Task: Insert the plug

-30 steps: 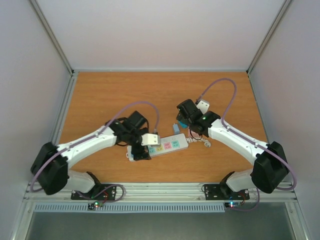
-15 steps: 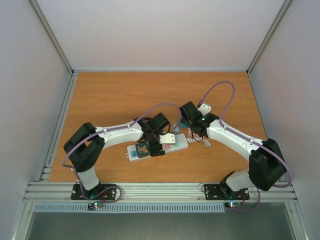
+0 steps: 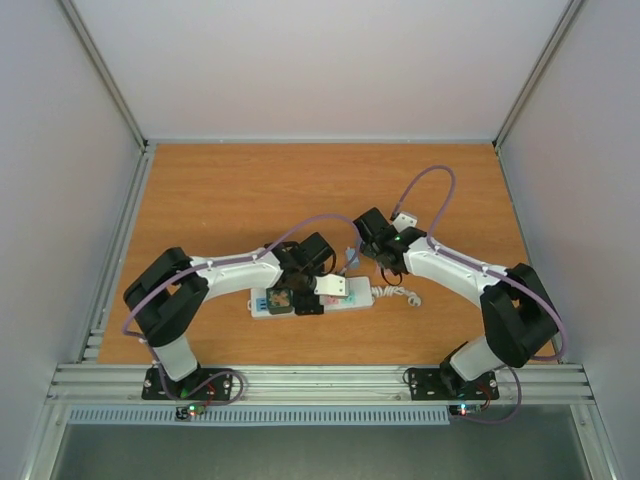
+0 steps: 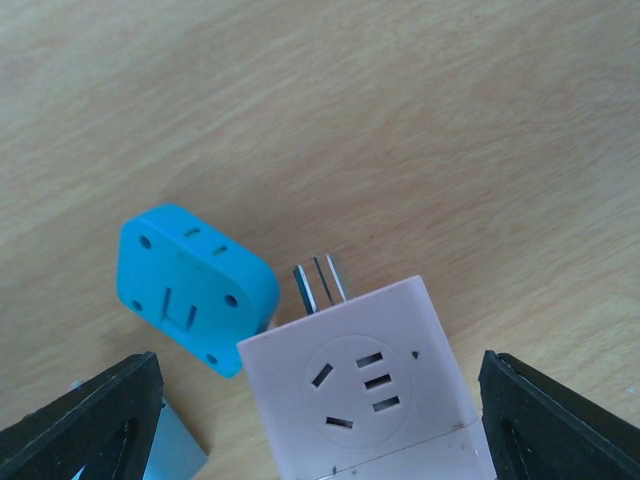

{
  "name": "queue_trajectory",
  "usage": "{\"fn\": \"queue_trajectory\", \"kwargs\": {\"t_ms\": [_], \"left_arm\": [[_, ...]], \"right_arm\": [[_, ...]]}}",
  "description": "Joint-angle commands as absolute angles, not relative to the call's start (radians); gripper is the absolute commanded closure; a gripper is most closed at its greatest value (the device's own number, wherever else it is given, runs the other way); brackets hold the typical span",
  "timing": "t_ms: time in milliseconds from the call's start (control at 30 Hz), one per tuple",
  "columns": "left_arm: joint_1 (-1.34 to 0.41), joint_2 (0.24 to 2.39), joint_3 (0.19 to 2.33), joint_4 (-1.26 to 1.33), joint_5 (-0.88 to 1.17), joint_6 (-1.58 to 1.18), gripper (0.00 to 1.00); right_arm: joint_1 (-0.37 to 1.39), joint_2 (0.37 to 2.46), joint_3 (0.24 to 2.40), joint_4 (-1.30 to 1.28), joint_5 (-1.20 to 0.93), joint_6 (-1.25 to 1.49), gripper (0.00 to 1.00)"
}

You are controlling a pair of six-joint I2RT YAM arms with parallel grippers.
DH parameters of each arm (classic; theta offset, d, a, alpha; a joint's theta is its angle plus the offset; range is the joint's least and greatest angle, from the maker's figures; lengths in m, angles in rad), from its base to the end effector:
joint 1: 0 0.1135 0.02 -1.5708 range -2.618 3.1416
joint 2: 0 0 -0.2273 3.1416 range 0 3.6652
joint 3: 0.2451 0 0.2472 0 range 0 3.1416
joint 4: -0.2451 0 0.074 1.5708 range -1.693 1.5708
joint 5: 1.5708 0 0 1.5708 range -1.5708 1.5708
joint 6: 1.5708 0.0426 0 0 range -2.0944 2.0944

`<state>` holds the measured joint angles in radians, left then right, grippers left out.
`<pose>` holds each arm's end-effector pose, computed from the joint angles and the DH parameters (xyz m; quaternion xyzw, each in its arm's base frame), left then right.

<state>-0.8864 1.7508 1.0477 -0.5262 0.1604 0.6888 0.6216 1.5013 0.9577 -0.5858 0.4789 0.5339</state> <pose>0.1978 -0.2532 0.1185 0.7057 0.6834 -0.0953 0.1608 0.2458 0.1519 0.1665 0.0103 0.9493 -0.0777 0.3045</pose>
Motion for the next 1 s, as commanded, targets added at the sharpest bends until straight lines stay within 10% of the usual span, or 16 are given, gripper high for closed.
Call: {"fn": "queue_trajectory", "kwargs": {"t_ms": [0, 267, 467, 967], "left_arm": [[-0.888, 1.708, 0.938, -0.629, 0.139, 0.79, 0.4], [-0.865, 1.595, 0.846, -0.666, 0.131, 0.851, 0.33], [-0.815, 1.518, 0.894, -0.673, 0.157, 0.839, 0.02], [-0.73, 1.299, 0.912, -0.778, 0.271, 0.871, 0.0]], "right_arm": [[0.623, 1.535, 0.943, -0.58, 0.507, 0.528, 0.13], [0.619, 1.589, 0.942, -0.578, 0.513, 0.521, 0.14], [0.61, 1.637, 0.95, -0.561, 0.494, 0.508, 0.14], [0.623, 1.579, 0.98, -0.584, 0.369, 0.484, 0.08]]}}
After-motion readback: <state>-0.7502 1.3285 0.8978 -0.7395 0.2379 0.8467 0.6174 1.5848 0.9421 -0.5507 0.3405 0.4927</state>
